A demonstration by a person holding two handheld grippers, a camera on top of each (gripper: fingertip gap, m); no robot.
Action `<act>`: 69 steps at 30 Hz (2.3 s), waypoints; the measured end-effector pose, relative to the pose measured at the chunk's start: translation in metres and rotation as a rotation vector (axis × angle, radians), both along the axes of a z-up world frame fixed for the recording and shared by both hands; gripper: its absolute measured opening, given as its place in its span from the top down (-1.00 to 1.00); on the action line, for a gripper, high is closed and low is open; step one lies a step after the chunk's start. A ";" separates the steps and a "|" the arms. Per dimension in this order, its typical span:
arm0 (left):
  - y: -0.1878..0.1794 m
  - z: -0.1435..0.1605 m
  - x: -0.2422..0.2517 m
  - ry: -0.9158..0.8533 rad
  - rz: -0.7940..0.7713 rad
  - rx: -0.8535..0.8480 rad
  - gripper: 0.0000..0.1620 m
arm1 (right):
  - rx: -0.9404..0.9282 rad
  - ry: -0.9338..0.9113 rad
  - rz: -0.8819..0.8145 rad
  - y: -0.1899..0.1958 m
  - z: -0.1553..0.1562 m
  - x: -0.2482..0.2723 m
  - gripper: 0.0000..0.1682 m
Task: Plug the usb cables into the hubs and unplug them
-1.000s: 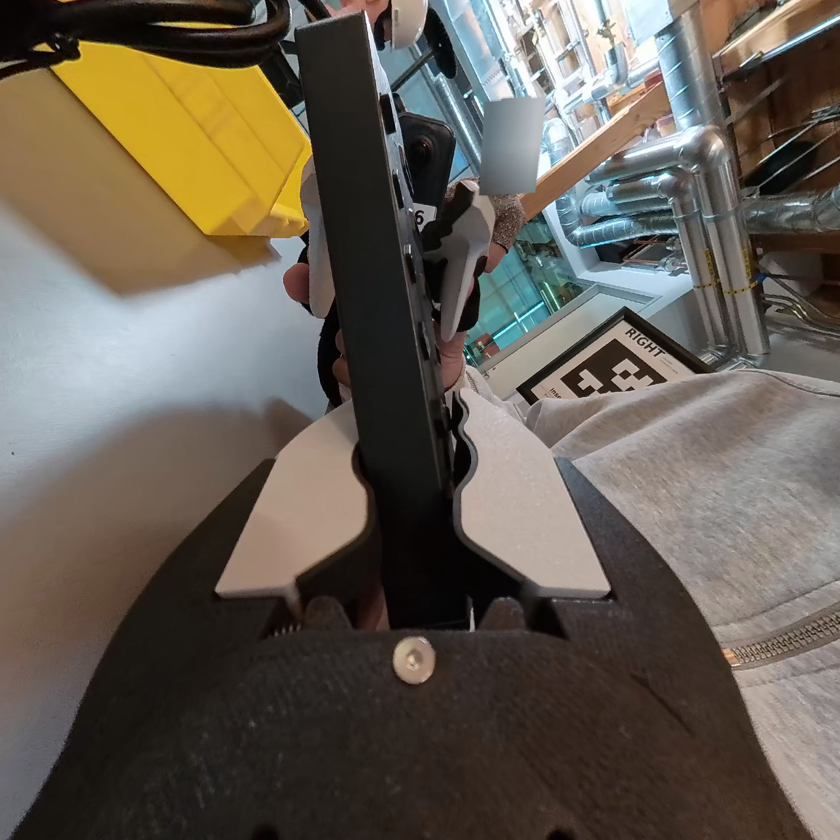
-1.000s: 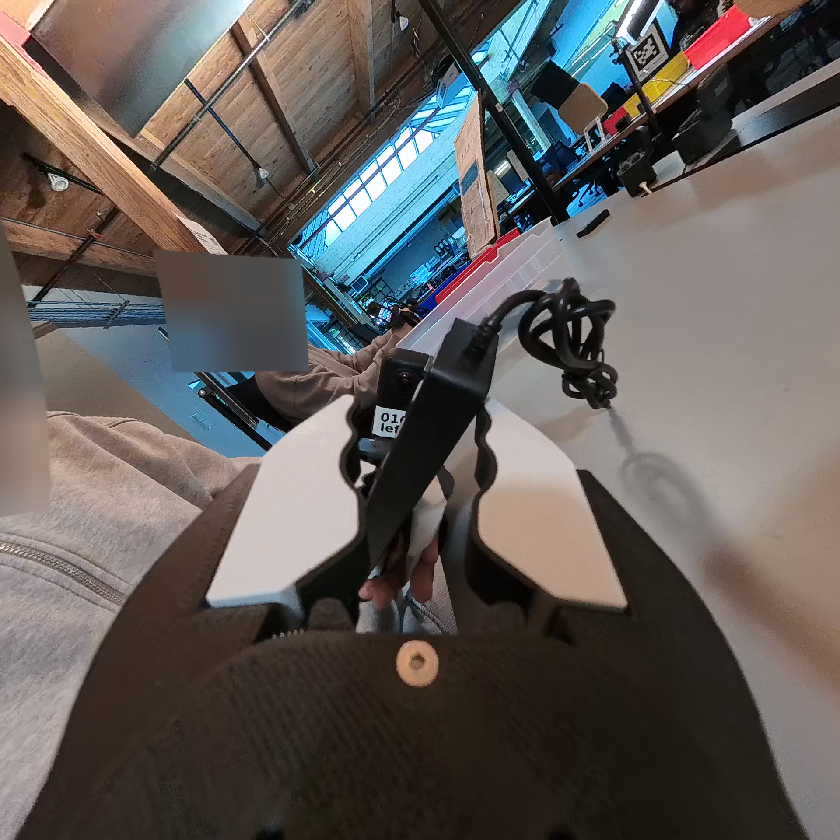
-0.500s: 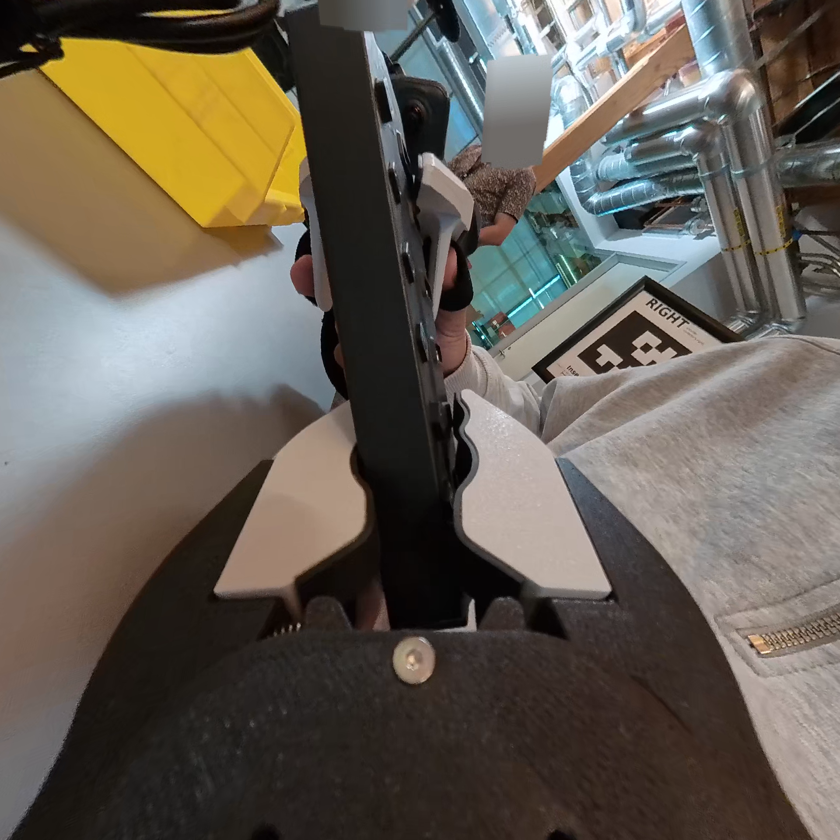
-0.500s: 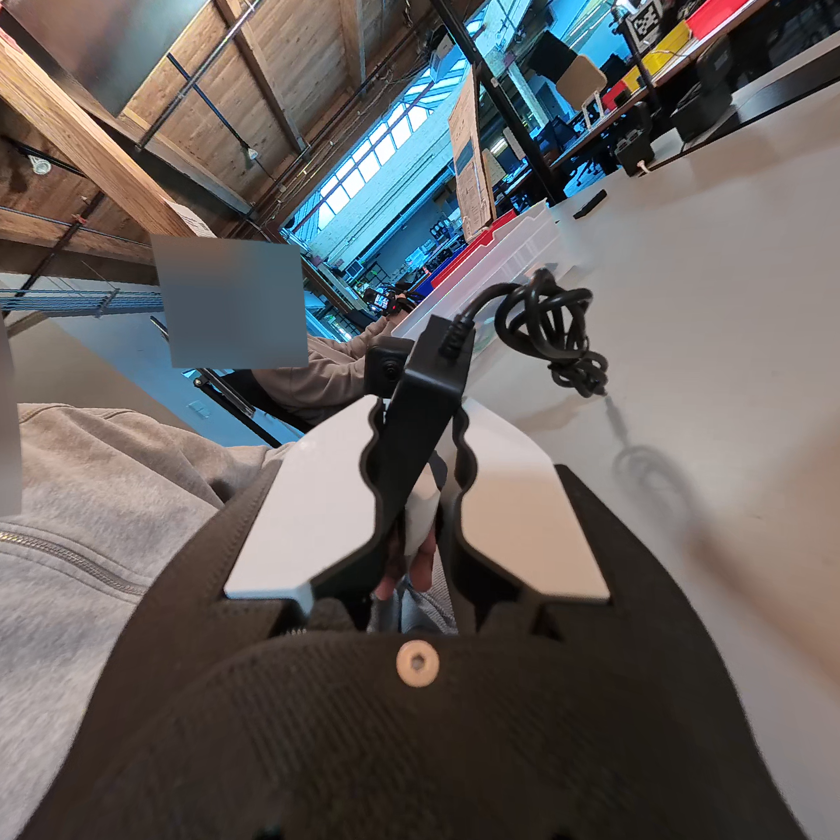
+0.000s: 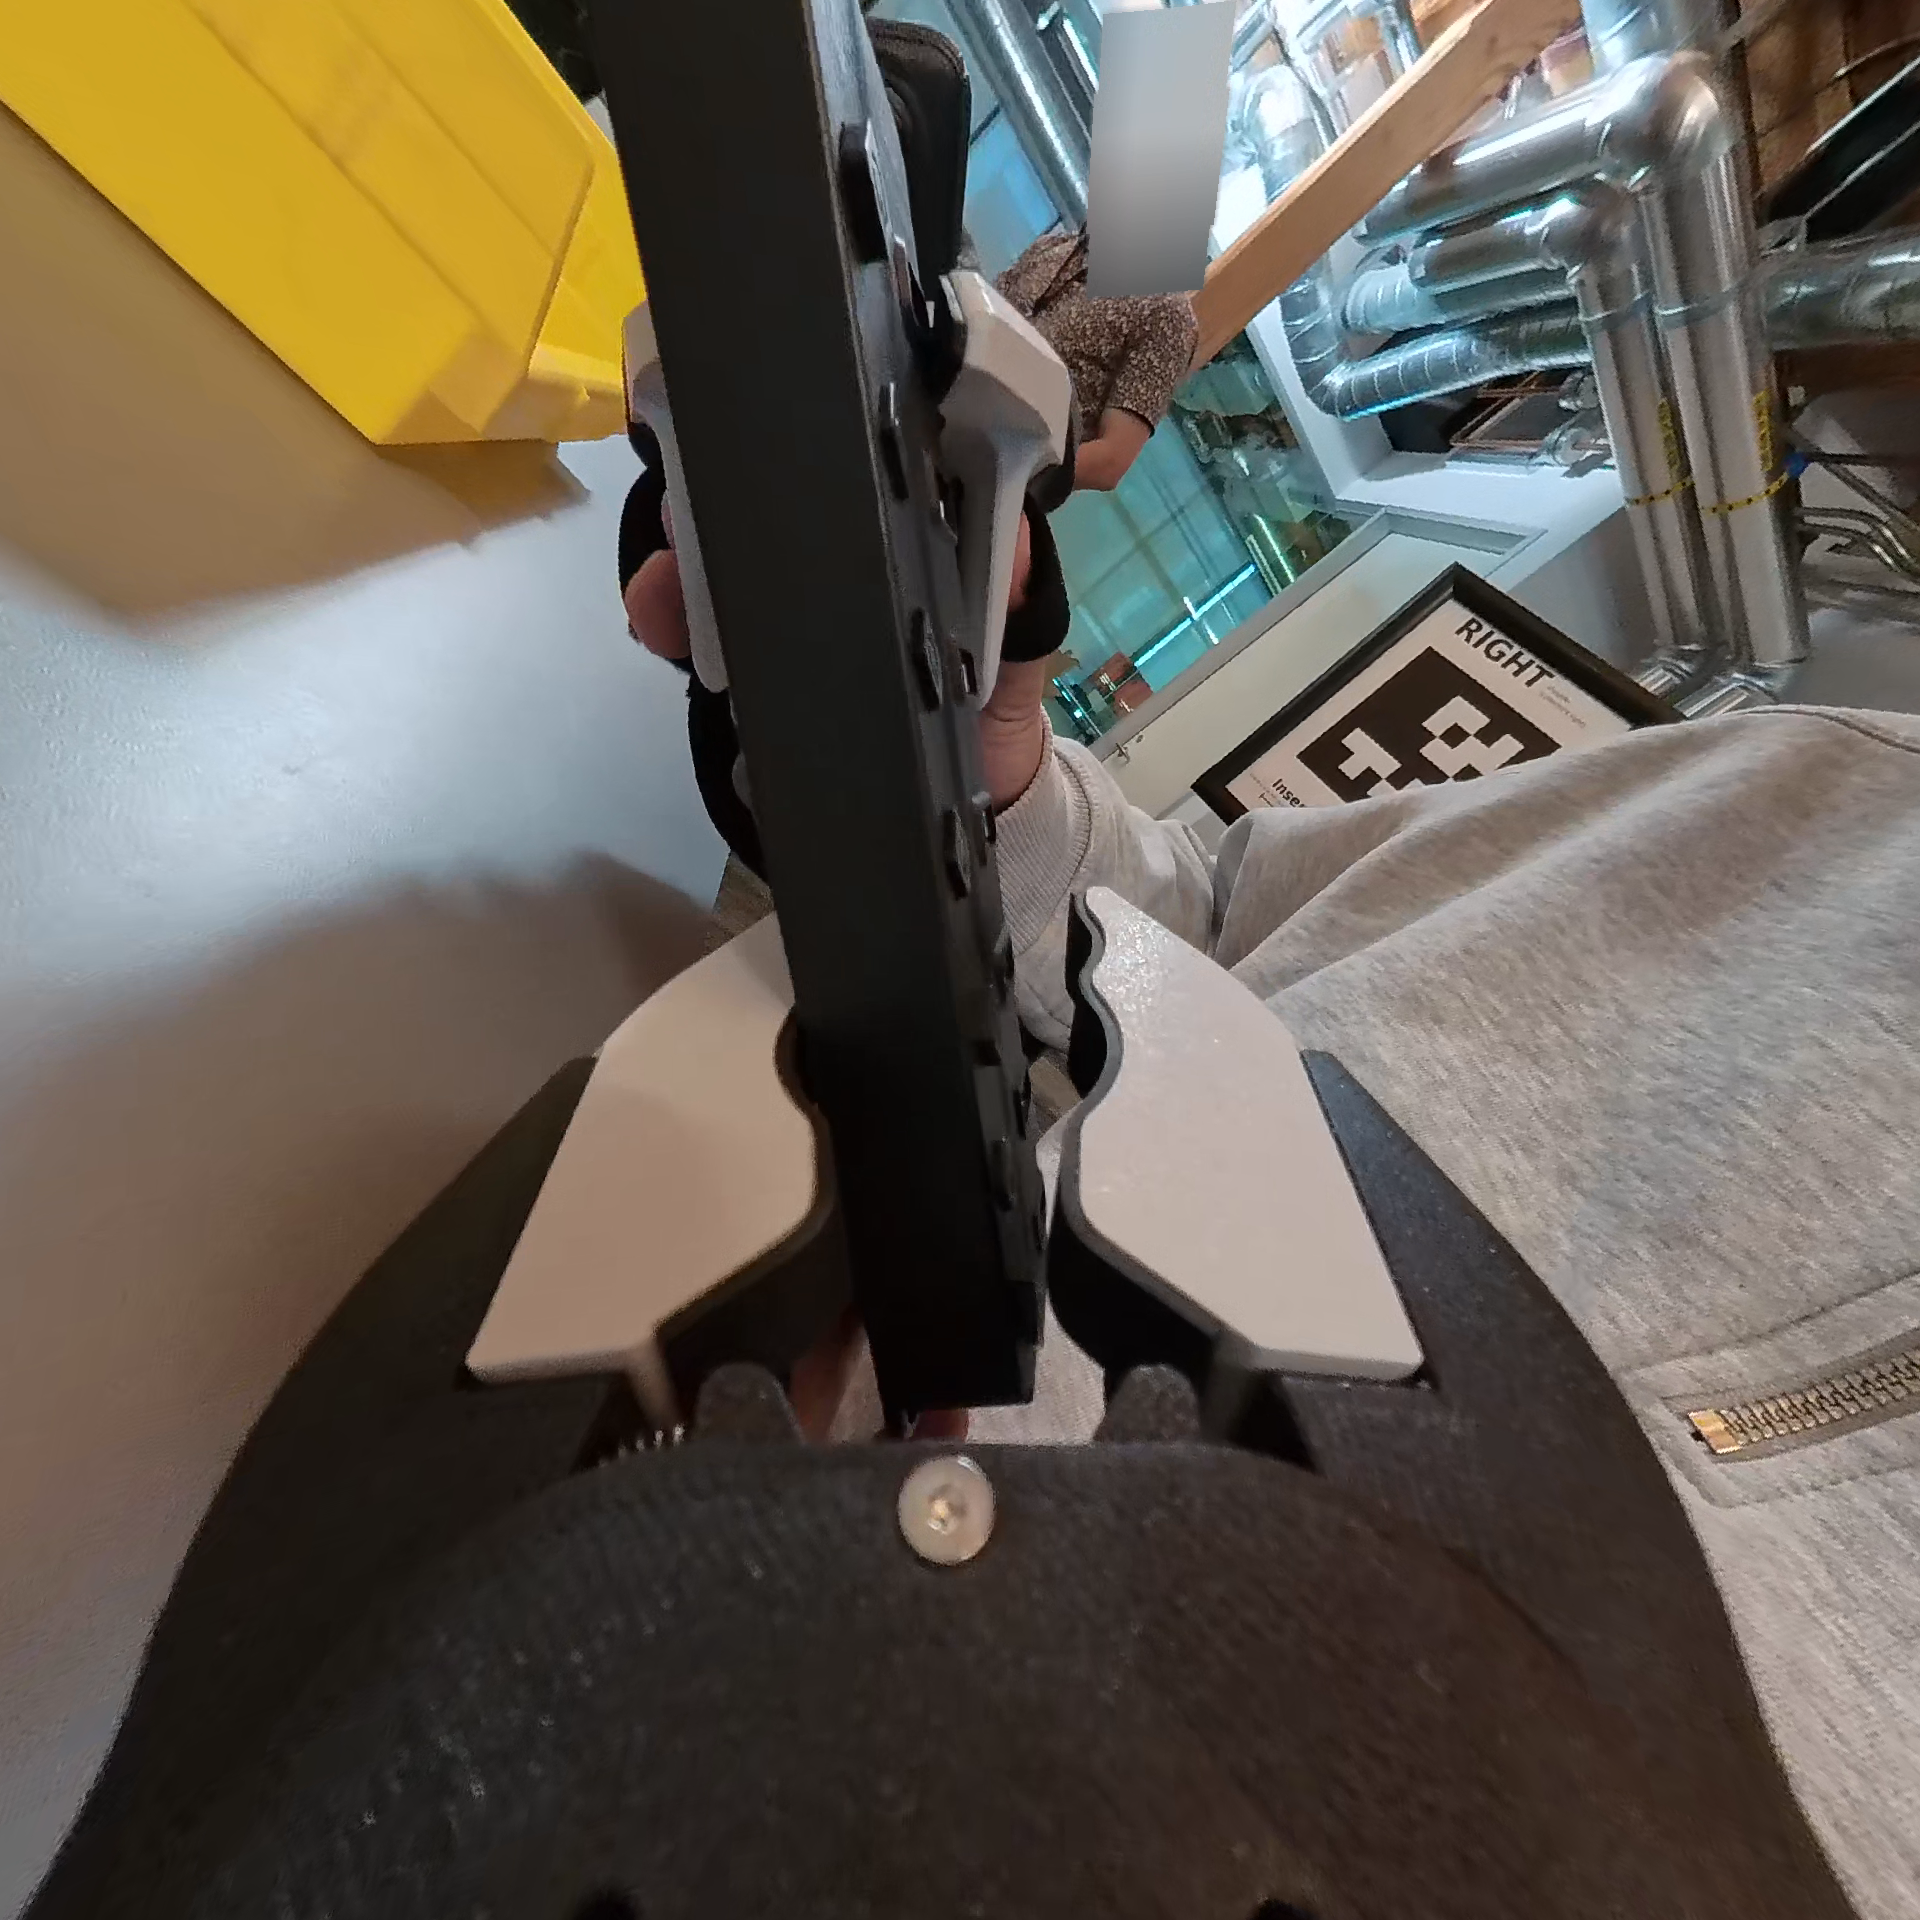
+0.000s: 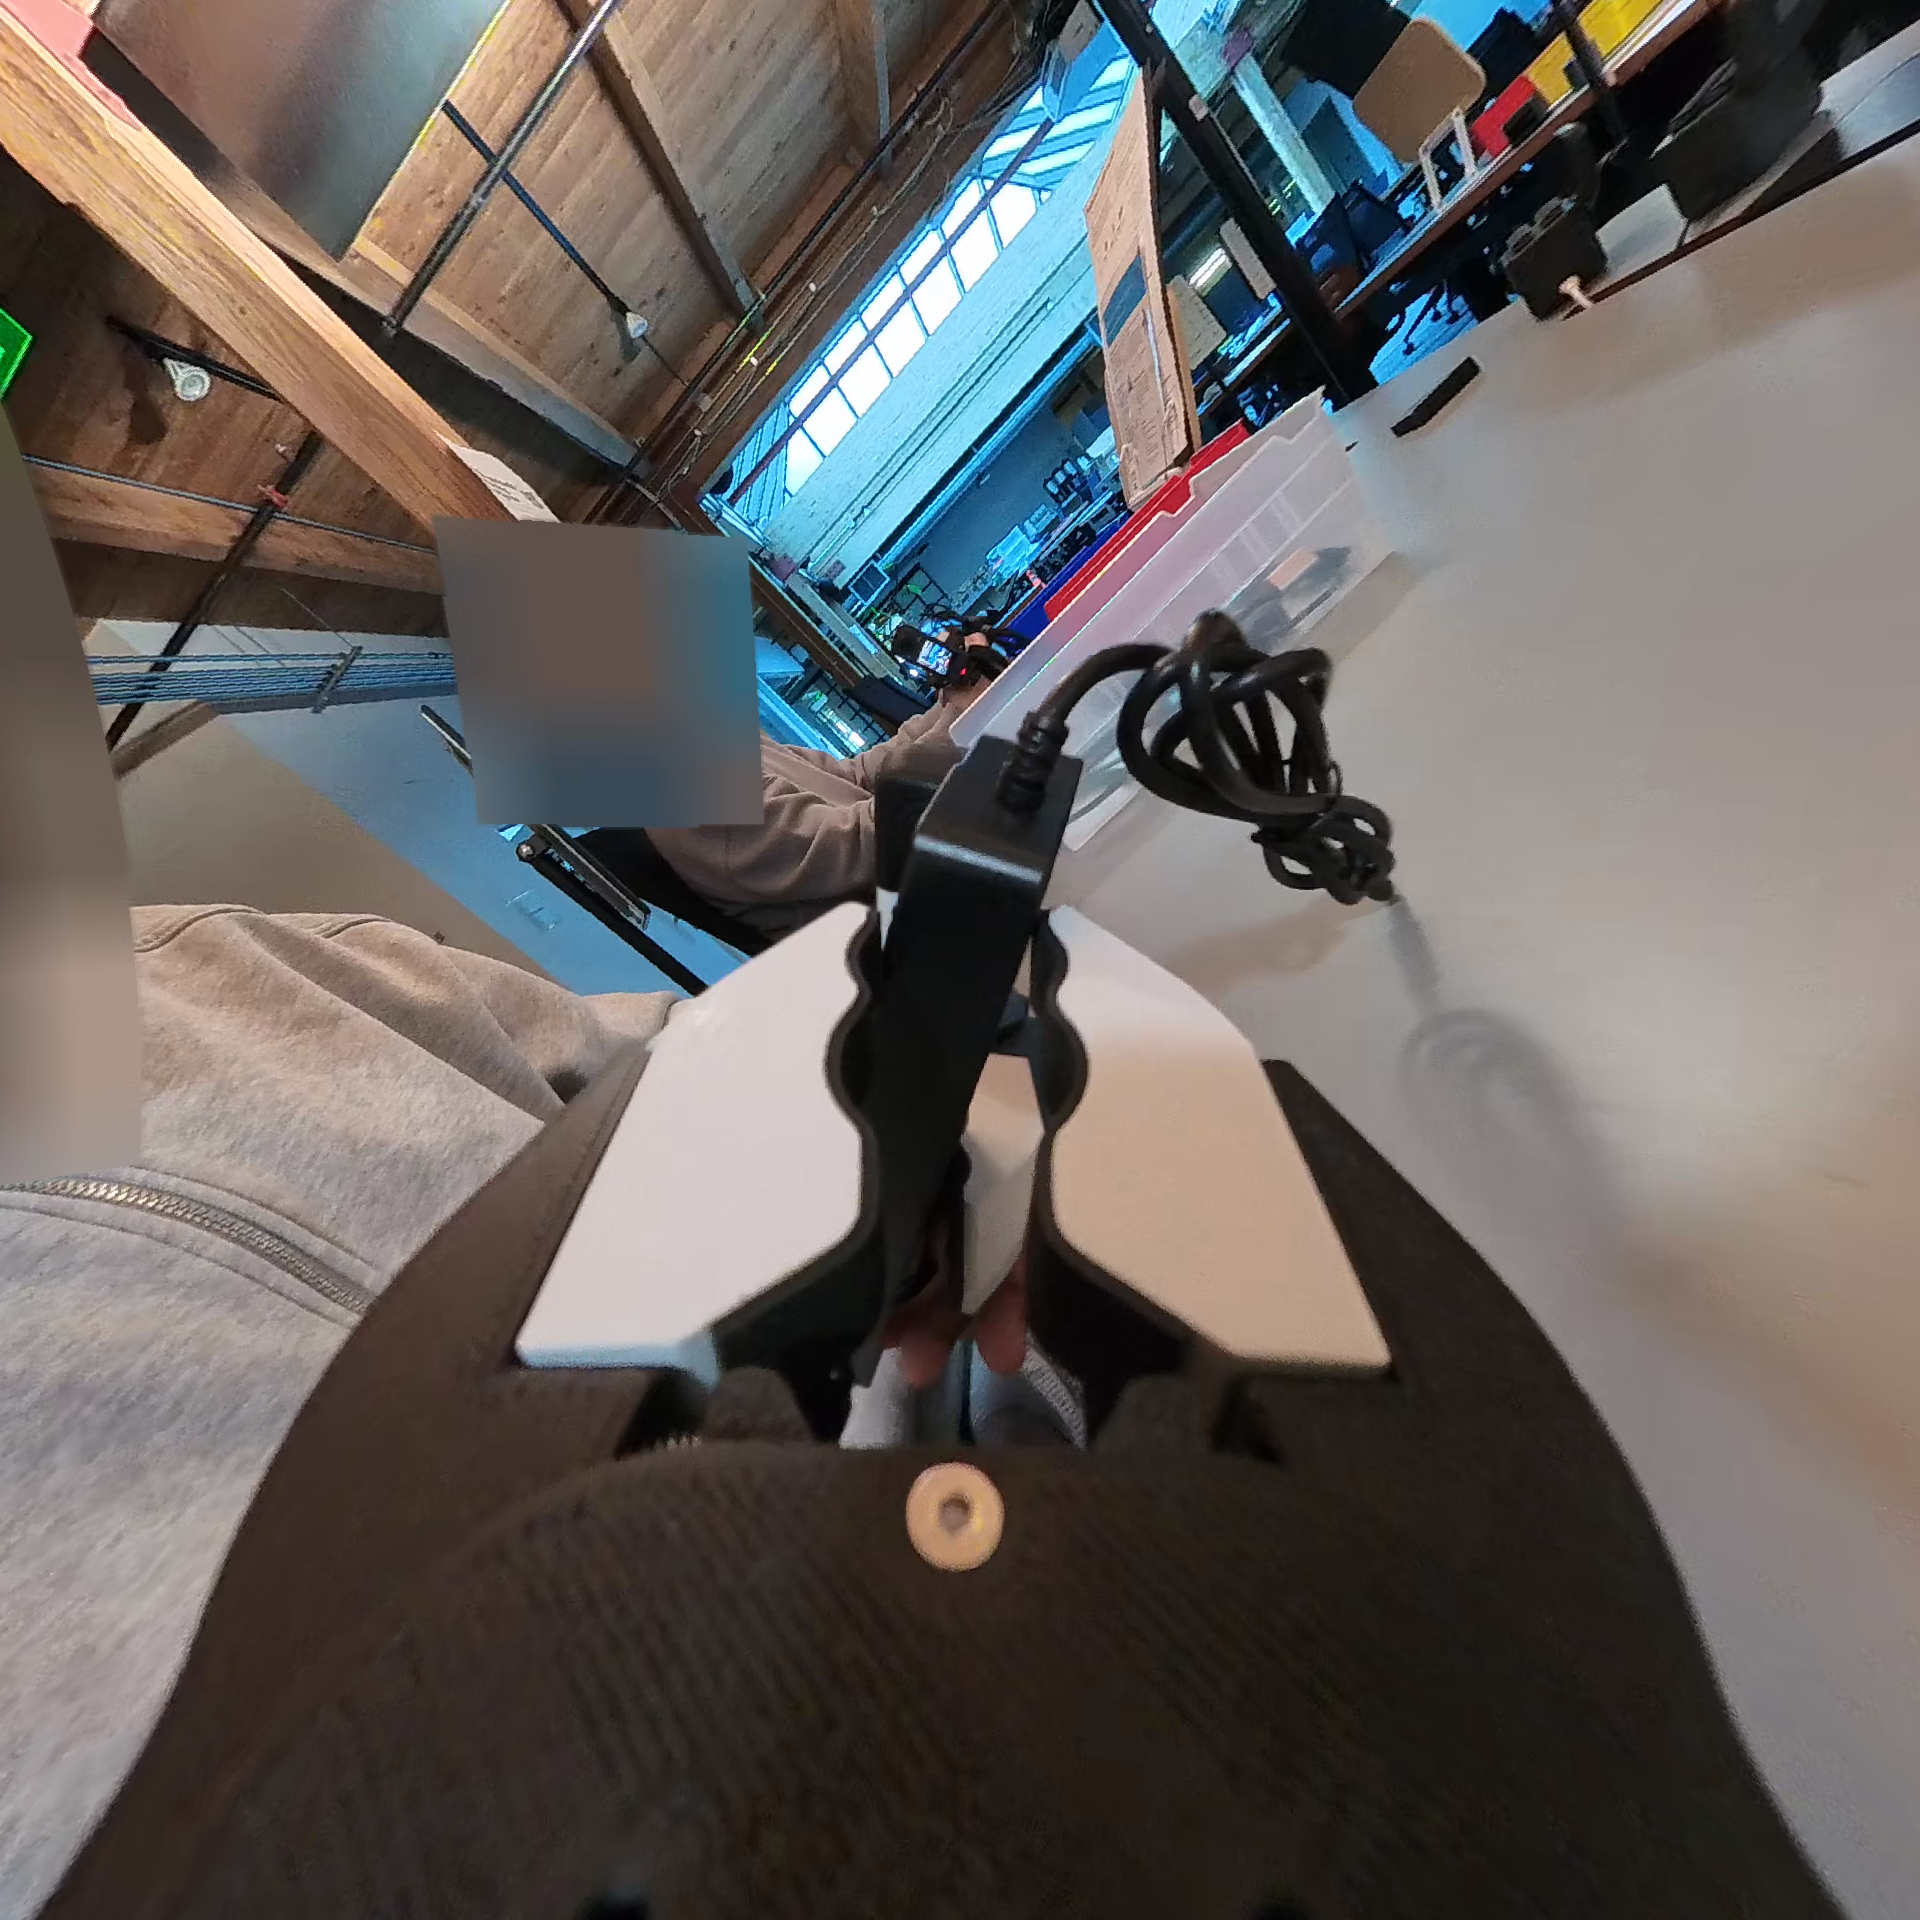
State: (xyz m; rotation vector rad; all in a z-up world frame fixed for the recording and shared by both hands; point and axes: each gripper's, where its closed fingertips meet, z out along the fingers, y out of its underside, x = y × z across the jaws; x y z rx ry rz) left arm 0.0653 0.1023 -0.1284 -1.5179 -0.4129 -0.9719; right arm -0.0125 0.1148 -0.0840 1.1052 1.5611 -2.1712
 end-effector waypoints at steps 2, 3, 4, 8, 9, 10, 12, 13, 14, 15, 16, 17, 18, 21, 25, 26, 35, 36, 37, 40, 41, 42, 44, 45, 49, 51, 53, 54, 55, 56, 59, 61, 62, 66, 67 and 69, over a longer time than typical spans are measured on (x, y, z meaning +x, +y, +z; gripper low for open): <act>0.000 0.000 0.000 -0.002 0.001 0.001 0.45 | 0.003 0.000 0.011 -0.002 0.000 0.001 0.67; 0.000 0.001 -0.001 -0.005 0.002 0.002 0.45 | 0.004 -0.001 0.015 -0.002 -0.001 0.002 0.67; 0.000 0.001 -0.001 -0.007 0.003 0.004 0.46 | 0.004 -0.003 0.019 -0.003 -0.001 0.002 0.67; 0.000 0.001 -0.001 -0.011 0.005 0.008 0.48 | 0.002 -0.013 0.032 -0.005 -0.002 0.003 0.67; 0.000 0.001 -0.001 -0.012 0.006 0.009 0.49 | 0.000 -0.014 0.034 -0.005 -0.002 0.003 0.67; 0.000 0.001 -0.001 -0.013 0.005 0.011 0.49 | -0.003 -0.017 0.037 -0.005 -0.002 0.003 0.67; -0.001 0.002 -0.001 -0.015 0.002 0.017 0.51 | -0.012 -0.023 0.044 -0.005 -0.002 0.003 0.67; -0.001 0.003 -0.001 -0.016 0.001 0.018 0.51 | -0.015 -0.027 0.047 -0.006 -0.002 0.003 0.67; -0.001 0.003 0.000 -0.017 -0.001 0.018 0.51 | -0.017 -0.029 0.050 -0.006 -0.002 0.004 0.67; 0.000 0.002 0.000 -0.018 -0.002 0.018 0.52 | -0.019 -0.031 0.053 -0.006 -0.002 0.004 0.67; 0.000 0.002 0.000 -0.019 -0.003 0.018 0.52 | -0.019 -0.033 0.057 -0.007 -0.003 0.004 0.67; 0.000 0.002 0.000 -0.021 -0.005 0.019 0.52 | -0.019 -0.034 0.062 -0.007 -0.003 0.005 0.67; 0.000 0.002 0.001 -0.023 -0.007 0.019 0.52 | -0.018 -0.034 0.067 -0.008 -0.003 0.005 0.67; 0.000 0.002 0.001 -0.024 -0.011 0.019 0.54 | -0.013 -0.033 0.081 -0.011 -0.003 0.007 0.67; 0.000 0.001 0.003 -0.022 -0.017 0.014 0.56 | -0.010 -0.030 0.095 -0.013 -0.003 0.009 0.67; 0.000 0.001 0.003 -0.022 -0.019 0.013 0.56 | -0.010 -0.030 0.097 -0.013 -0.003 0.010 0.67; 0.001 -0.002 0.005 -0.022 -0.028 -0.002 0.65 | -0.015 -0.027 0.112 -0.017 -0.002 0.012 0.68; 0.001 -0.002 0.005 -0.020 -0.028 -0.002 0.65 | -0.016 -0.028 0.113 -0.018 -0.002 0.012 0.68; 0.001 -0.002 0.005 -0.021 -0.028 0.000 0.66 | -0.017 -0.028 0.113 -0.018 -0.002 0.012 0.68; 0.001 -0.001 0.004 -0.036 -0.022 0.008 0.67 | -0.020 -0.025 0.104 -0.018 -0.002 0.010 0.68; 0.001 0.000 0.003 -0.041 -0.017 0.011 0.68 | -0.019 -0.025 0.099 -0.017 -0.002 0.009 0.69; 0.001 0.000 0.002 -0.044 -0.015 0.012 0.68 | -0.020 -0.026 0.095 -0.017 -0.002 0.008 0.68; 0.001 0.000 0.002 -0.048 -0.012 0.012 0.68 | -0.034 -0.024 0.085 -0.017 0.000 0.006 0.65; 0.001 0.000 0.002 -0.054 -0.010 0.014 0.68 | -0.042 -0.024 0.079 -0.017 0.001 0.005 0.63; -0.001 0.004 -0.005 -0.091 0.015 0.037 0.68 | -0.063 -0.029 0.051 -0.014 0.002 0.000 0.55; -0.002 0.005 -0.013 -0.092 0.050 0.045 0.68 | -0.069 -0.031 0.041 -0.013 0.002 -0.001 0.53; -0.005 0.008 -0.024 -0.089 0.105 0.061 0.68 | -0.063 -0.028 0.034 -0.014 0.002 -0.002 0.51; -0.007 0.011 -0.031 -0.088 0.142 0.077 0.68 | -0.053 -0.025 0.032 -0.014 0.000 -0.002 0.50; -0.010 0.014 -0.039 -0.092 0.183 0.095 0.68 | -0.037 -0.019 0.029 -0.015 -0.002 -0.002 0.49; -0.013 0.017 -0.049 -0.100 0.230 0.115 0.68 | -0.017 -0.010 0.028 -0.017 -0.003 -0.002 0.49; -0.026 0.023 -0.078 -0.152 0.379 0.168 0.68 | 0.087 0.030 0.022 -0.022 -0.011 0.000 0.47; -0.036 0.024 -0.095 -0.209 0.458 0.200 0.68 | 0.184 0.072 0.017 -0.029 -0.018 0.002 0.45; -0.040 0.024 -0.101 -0.231 0.491 0.211 0.68 | 0.235 0.094 0.019 -0.033 -0.023 0.004 0.44; -0.047 0.027 -0.111 -0.249 0.547 0.245 0.68 | 0.401 0.156 0.052 -0.052 -0.039 0.012 0.40; -0.046 0.027 -0.110 -0.239 0.549 0.242 0.68 | 0.415 0.160 0.064 -0.058 -0.041 0.015 0.39; -0.044 0.030 -0.106 -0.218 0.551 0.248 0.68 | 0.420 0.156 0.072 -0.066 -0.043 0.017 0.34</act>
